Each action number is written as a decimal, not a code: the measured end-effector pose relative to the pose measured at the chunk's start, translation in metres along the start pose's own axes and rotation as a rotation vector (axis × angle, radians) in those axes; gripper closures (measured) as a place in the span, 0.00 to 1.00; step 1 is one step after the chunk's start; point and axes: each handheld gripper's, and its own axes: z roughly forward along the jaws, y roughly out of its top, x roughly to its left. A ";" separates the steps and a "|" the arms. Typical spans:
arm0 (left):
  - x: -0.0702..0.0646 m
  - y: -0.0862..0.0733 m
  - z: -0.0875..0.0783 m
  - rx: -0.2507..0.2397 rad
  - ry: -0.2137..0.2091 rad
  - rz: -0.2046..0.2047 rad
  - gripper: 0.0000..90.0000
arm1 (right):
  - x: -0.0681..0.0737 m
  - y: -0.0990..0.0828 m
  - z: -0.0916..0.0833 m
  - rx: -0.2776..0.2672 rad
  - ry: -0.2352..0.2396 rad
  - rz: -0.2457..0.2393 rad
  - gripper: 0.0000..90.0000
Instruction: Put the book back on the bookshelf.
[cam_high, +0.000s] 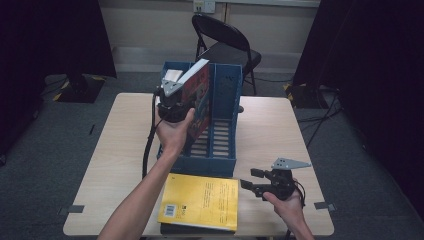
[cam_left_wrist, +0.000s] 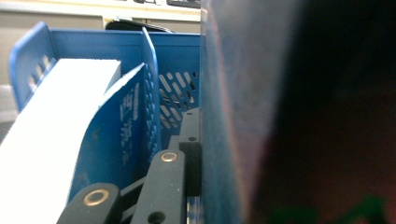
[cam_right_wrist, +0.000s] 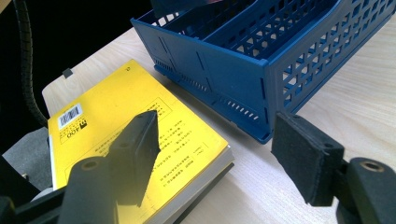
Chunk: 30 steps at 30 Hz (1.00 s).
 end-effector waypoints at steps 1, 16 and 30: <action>-0.001 -0.001 0.002 -0.002 0.001 -0.013 0.83 | 0.000 0.000 0.000 0.000 0.000 0.001 0.35; -0.005 -0.025 0.021 0.003 0.014 -0.003 0.83 | -0.002 -0.001 -0.002 0.002 -0.002 0.003 0.35; -0.003 -0.061 0.028 0.019 0.017 0.030 0.83 | -0.003 -0.003 0.001 0.015 -0.003 0.007 0.35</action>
